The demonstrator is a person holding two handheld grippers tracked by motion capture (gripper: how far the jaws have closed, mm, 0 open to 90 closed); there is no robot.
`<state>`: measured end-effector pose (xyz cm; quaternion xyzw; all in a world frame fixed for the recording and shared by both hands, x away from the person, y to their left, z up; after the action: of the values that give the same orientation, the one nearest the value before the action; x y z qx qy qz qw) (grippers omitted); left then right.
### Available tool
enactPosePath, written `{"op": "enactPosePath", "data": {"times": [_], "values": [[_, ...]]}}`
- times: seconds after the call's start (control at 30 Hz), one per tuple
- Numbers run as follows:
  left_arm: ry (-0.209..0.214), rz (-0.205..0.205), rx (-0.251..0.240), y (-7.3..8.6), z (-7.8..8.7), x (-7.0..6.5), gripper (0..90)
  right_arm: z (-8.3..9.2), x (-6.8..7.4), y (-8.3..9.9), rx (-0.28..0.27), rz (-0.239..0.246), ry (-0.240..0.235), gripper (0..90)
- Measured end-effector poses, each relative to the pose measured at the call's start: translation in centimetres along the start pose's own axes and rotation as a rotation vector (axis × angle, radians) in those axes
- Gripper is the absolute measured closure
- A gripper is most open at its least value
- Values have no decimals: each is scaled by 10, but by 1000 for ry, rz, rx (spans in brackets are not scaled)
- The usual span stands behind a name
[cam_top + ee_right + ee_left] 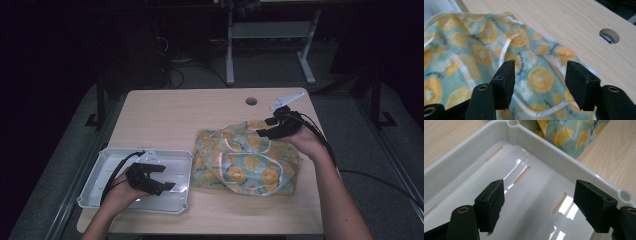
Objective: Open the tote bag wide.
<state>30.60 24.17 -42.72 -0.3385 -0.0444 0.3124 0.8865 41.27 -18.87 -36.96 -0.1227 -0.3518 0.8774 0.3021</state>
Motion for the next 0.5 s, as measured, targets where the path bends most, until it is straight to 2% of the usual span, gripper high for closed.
{"op": "enactPosePath", "data": {"times": [0.23, 0.3, 0.37, 0.43, 0.5], "values": [[2, -22, -18, -10, 1, 4, 249, 14, 15, 20, 7, 0, -3, 433], [9, -15, -27, -14, 1, 4, 252, 18, 20, 25, 5, -4, -6, 438], [12, -34, -23, -18, 3, 5, 254, 23, 24, 31, 3, -9, -10, 441], [24, -19, -27, -24, 3, 4, 257, 27, 28, 37, 2, -12, -8, 447], [32, -25, -41, -32, 5, 3, 275, 31, 31, 44, 4, -24, -1, 459]]}}
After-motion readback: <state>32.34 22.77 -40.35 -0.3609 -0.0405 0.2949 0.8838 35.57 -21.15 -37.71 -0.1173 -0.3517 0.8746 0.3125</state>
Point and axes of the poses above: each handheld gripper's, and its own axes: z roughly backward along the jaws, y roughly out of its underside, x roughly to its left, the point moved 1 cm from there along -z, roughly forward along the jaws, and after that the axes turned 3 degrees about z, right-handed, at the moved point
